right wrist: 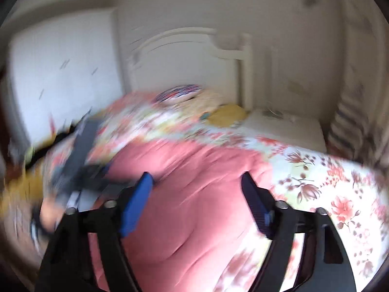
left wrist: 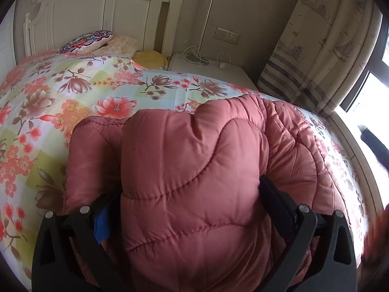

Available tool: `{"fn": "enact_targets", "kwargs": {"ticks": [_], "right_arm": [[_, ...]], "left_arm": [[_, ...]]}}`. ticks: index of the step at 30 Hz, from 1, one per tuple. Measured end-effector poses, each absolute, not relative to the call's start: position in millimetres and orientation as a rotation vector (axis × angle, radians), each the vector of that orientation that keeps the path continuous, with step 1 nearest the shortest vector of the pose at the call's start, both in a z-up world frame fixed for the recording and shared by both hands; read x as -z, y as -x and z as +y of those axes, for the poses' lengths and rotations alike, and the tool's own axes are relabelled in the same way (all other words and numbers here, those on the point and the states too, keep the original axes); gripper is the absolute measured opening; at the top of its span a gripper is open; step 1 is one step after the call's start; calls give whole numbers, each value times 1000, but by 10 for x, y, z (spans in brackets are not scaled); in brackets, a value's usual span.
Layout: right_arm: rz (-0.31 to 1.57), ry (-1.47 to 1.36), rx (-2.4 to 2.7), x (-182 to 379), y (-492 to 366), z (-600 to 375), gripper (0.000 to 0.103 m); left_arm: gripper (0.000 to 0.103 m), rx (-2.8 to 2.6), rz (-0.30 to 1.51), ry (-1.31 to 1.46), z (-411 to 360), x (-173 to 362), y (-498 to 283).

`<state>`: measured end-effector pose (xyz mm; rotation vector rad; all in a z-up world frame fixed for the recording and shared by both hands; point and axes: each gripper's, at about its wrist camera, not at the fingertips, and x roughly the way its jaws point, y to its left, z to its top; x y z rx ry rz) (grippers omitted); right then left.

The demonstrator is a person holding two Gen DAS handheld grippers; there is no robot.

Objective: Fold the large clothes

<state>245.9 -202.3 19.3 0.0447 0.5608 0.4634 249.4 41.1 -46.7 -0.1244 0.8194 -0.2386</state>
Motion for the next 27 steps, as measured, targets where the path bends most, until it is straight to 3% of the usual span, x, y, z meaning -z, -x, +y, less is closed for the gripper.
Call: {"fn": "enact_targets", "kwargs": {"ticks": [3, 6, 8, 18, 22, 27], "right_arm": [[659, -78, -446, 35, -3025, -1976, 54], [802, 65, -390, 572, -3315, -1700, 51], [823, -15, -415, 824, -3347, -1700, 50], [685, 100, -302, 246, -3160, -1645, 50], [845, 188, -303, 648, -3436, -1514, 51], [859, 143, -296, 682, -3466, -1589, 52]], "left_arm": [[101, 239, 808, 131, 427, 464, -2474], [101, 223, 791, 137, 449, 463, -2440], [101, 199, 786, 144, 480, 472, -2426], [101, 227, 772, 176, 539, 483, -2412], [101, 226, 771, 177, 541, 483, -2417], [101, 226, 789, 162, 541, 493, -2434]]}}
